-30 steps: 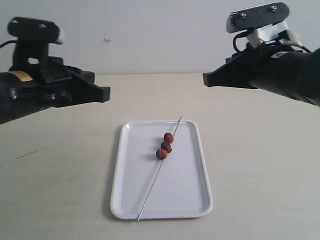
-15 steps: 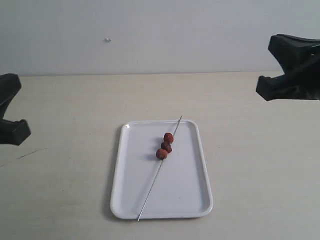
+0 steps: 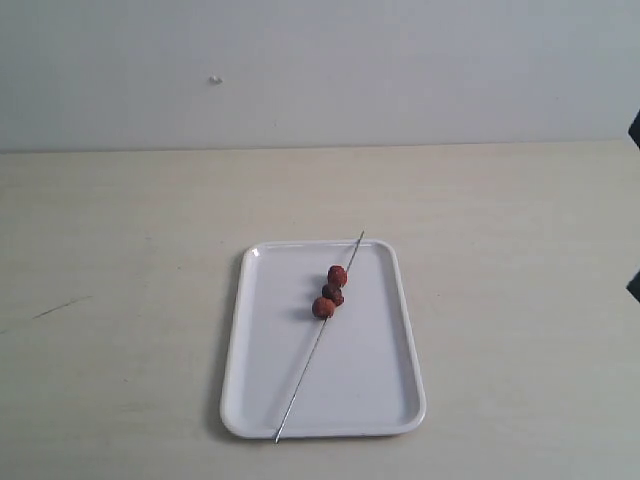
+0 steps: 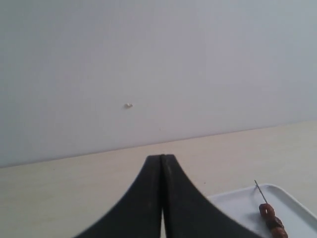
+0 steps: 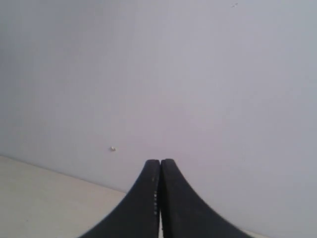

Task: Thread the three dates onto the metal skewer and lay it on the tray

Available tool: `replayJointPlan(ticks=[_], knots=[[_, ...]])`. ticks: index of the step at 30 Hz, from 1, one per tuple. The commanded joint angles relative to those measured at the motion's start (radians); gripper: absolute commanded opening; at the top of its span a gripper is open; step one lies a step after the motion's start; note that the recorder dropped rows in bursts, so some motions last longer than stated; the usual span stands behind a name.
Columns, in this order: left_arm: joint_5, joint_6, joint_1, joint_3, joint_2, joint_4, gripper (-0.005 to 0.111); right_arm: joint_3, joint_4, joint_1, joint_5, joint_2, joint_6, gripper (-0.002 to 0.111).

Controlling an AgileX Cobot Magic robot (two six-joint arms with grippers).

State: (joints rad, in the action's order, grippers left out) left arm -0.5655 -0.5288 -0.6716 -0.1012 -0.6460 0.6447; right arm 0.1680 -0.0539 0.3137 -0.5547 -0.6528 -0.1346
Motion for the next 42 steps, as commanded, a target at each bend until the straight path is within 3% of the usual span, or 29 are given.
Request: replayJointPlan(ticks=[1, 7, 20, 28, 34, 42], knots=[[0.055, -0.033, -0.007, 0.011, 0.053, 0.012, 0.0, -0.055, 0.068, 0.001, -0.039, 0.069, 0.007, 0.0], [0.073, -0.043, -0.007, 0.058, 0.124, 0.024, 0.0, -0.168, 0.185, 0.001, -0.184, 0.196, 0.062, 0.0], [0.203, -0.049, -0.007, 0.101, 0.203, 0.08, 0.0, -0.168, 0.124, 0.001, 0.273, 0.445, 0.163, 0.0], [0.352, -0.194, -0.005, 0.101, 0.203, 0.1, 0.0, -0.168, 0.025, 0.001, 0.601, 0.458, 0.254, 0.0], [0.476, -0.197, -0.005, 0.101, 0.203, 0.1, 0.0, -0.168, -0.035, 0.001, 0.647, 0.458, 0.348, 0.0], [0.483, -0.197, -0.005, 0.101, 0.203, 0.1, 0.0, -0.168, -0.035, 0.001, 0.65, 0.458, 0.348, 0.0]])
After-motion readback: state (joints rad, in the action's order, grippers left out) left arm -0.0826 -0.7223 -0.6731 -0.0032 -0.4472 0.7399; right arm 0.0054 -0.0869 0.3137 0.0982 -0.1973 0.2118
